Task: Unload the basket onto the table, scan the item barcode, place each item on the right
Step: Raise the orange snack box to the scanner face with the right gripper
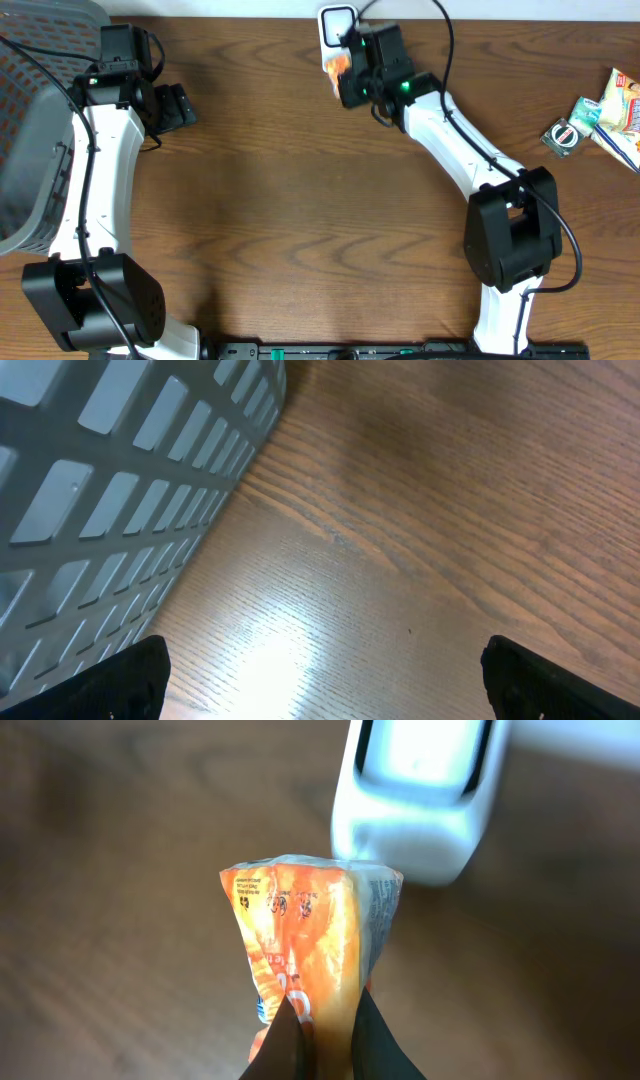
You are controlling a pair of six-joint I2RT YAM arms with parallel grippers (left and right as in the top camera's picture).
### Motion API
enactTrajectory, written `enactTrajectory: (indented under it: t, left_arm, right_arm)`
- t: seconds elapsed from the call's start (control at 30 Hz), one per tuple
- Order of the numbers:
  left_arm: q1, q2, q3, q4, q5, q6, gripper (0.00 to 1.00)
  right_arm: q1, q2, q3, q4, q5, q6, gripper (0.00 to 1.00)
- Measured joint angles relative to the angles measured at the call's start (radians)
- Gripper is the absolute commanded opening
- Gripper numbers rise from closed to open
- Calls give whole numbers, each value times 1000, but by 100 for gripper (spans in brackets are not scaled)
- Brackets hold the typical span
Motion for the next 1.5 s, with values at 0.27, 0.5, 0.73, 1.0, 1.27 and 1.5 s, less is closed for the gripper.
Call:
enactTrajectory:
  t: [0.27,0.5,0.73,1.0,1.27,1.5]
  left_arm:
    - [0,0,0,0,0,0,98]
    - [0,0,0,-1,0,0,98]
    - [0,0,0,0,0,0,98]
    - [0,0,0,0,0,0,97]
    - [0,0,0,0,0,0,97]
    - [0,0,0,0,0,0,98]
  right_arm:
    - [-7,109,350,-51,146,-154,1]
    - [-7,314,549,68,280,-376,1]
    - [-6,437,552,157,322,-733,1]
    - [-6,450,557,137,341,-867,1]
    - [-6,450,557,55,291,-950,1]
    - [-6,450,557,143,347,-983,1]
